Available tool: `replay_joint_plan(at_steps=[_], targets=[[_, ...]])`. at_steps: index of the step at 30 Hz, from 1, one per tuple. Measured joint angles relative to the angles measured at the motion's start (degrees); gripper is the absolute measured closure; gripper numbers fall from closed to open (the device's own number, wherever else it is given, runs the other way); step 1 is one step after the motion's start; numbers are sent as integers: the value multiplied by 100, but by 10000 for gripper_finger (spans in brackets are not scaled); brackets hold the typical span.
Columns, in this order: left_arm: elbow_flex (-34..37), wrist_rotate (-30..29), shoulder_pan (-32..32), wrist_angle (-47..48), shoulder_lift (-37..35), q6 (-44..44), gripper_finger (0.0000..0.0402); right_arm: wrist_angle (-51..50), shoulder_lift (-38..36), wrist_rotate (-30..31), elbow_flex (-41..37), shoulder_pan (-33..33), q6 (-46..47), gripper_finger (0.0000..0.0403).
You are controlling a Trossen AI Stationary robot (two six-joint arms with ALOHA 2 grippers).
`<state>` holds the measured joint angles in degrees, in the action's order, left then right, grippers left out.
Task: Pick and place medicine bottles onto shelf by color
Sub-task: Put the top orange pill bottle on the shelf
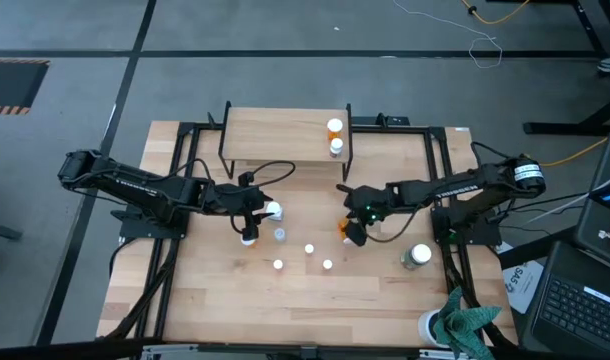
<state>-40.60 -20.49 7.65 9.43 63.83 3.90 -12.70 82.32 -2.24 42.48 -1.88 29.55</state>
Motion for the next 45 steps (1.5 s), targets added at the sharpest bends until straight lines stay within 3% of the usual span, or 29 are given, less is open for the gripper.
replay_joint_plan(at_steps=[7, 12, 15, 22, 36, 45], targets=[[0, 0, 1, 0, 0, 2, 221, -414, -2, 1621, 370, -676, -83, 147], [0, 0, 1, 0, 0, 5, 221, -602, 7, 1999, 441, -988, 1555, 147], [0, 0, -1, 0, 0, 4, 221, -932, 141, 2350, 437, -1165, 2090, 149], [0, 0, -1, 0, 0, 2, 221, -915, 593, 2363, 465, -1301, 2724, 167], [0, 0, -1, 2, 0, 0, 221, -1412, 1311, 1715, 832, -1242, 2400, 183], [0, 0, 1, -2, -2, -2, 221, -1902, 1263, 1505, 832, -964, 732, 183]])
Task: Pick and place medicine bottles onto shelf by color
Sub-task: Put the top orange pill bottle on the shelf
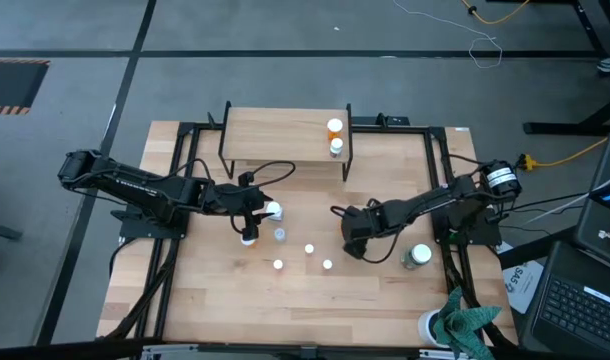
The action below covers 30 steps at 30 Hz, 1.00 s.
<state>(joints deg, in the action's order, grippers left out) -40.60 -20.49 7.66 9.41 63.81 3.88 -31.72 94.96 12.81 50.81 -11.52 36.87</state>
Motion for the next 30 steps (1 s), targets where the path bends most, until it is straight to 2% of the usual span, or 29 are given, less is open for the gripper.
replay_joint_plan(at_steps=[6, 13, 17, 24, 30], targets=[[0, 0, 0, 2, 0, -1, 221, -39, 0, -540, 0, 191, -446, 183], [0, -1, -1, 2, 0, -1, 221, -243, -4, -771, 20, 332, -571, 198], [0, -2, 0, 2, 0, -2, 221, -987, -2, -843, 326, 384, -709, 208], [0, -2, -1, 2, 0, -2, 221, -2419, -2, -818, 1371, 482, -1233, 211], [0, 0, -2, 2, 2, -2, 221, -3715, -2, -1042, 1917, 675, -1409, 211]])
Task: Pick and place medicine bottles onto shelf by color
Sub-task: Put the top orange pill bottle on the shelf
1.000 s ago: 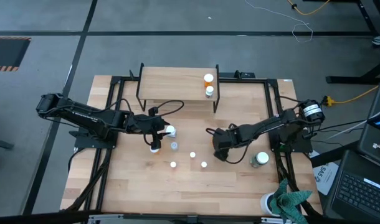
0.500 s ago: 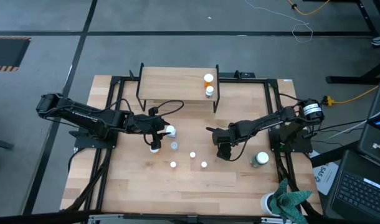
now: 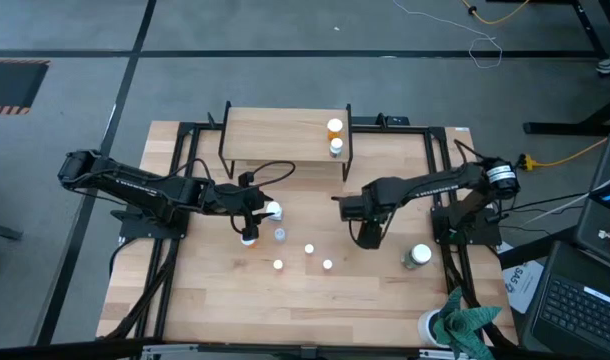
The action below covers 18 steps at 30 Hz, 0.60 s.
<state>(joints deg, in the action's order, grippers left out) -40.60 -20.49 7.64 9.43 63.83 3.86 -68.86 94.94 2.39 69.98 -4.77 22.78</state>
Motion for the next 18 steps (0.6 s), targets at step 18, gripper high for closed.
replay_joint_plan(at_steps=[18], targets=[[0, 0, 2, 0, 0, -2, 221, -1305, 63, -1369, -844, 589, -309, 212]])
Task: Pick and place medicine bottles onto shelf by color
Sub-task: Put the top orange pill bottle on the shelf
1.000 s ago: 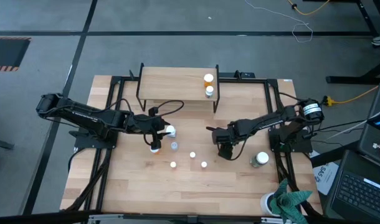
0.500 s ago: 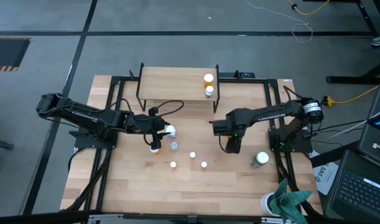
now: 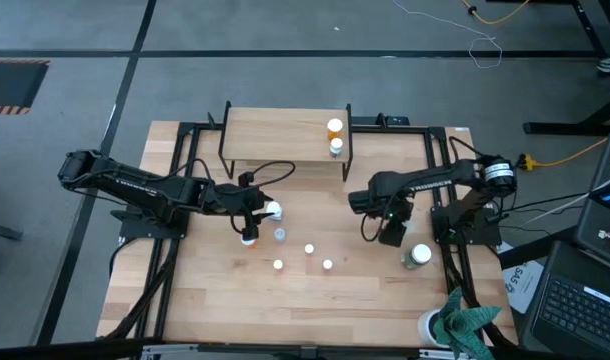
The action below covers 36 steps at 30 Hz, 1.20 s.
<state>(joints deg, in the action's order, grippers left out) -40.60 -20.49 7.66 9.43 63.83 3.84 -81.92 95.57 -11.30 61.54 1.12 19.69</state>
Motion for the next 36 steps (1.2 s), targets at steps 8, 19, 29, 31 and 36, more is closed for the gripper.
replay_joint_plan(at_steps=[8, 19, 29, 31, 36], targets=[[0, 0, -2, 0, -2, 0, 221, -206, 304, -491, -404, 80, -254, 212], [0, 0, 0, -2, 0, 0, 221, -220, 1046, -731, -477, 75, -810, 212], [0, 0, -1, -2, -2, 2, 221, -123, 1356, -637, -472, 75, -895, 212], [0, 0, 0, -2, 0, 2, 221, 1, 1392, -635, -472, 75, -840, 212], [0, -2, -2, 0, -2, 2, 221, 119, 1432, -624, -470, 75, -793, 212]])
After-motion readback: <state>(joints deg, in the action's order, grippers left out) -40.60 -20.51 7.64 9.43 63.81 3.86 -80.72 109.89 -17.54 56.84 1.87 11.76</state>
